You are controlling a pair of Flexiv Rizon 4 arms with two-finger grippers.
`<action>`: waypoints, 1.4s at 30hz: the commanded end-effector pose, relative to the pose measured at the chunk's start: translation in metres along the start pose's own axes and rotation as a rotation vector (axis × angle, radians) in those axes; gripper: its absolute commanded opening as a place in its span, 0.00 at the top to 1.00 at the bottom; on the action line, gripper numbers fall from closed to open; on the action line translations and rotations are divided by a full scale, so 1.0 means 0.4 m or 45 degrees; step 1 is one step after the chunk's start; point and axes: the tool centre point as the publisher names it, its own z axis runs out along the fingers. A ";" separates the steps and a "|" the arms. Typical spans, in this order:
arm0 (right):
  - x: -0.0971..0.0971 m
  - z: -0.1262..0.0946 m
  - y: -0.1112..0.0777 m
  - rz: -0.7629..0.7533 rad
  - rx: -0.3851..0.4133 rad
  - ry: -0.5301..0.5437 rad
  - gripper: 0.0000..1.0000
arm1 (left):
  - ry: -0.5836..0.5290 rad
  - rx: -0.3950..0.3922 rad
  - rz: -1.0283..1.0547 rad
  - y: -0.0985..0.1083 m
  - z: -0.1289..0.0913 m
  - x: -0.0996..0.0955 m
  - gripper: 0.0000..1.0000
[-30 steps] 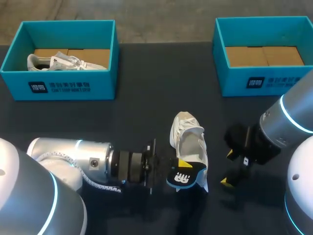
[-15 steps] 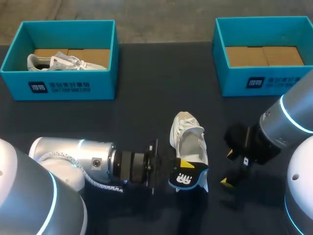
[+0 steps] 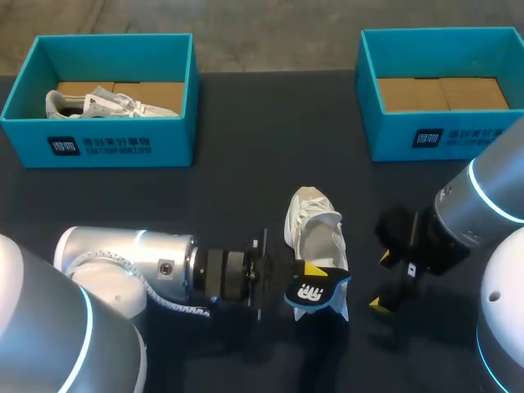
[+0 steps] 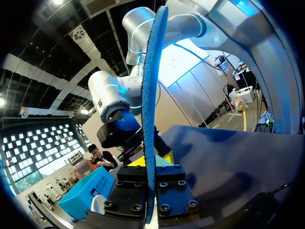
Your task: Take the shoe out of the shoebox, open the shoe tongue, remove and reinsert the insole, then place the shoe into the shoebox
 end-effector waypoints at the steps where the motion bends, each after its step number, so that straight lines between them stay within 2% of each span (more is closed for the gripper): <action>1: 0.000 0.003 0.009 -0.003 0.023 -0.002 0.00 | 0.003 -0.001 -0.002 0.001 0.004 -0.001 1.00; 13: -0.017 0.013 0.036 -0.019 0.057 -0.005 0.00 | 0.002 0.009 -0.009 0.007 -0.001 -0.001 1.00; 42: -0.020 0.016 0.038 -0.017 0.061 -0.002 0.00 | -0.014 0.035 -0.060 0.046 0.014 -0.012 1.00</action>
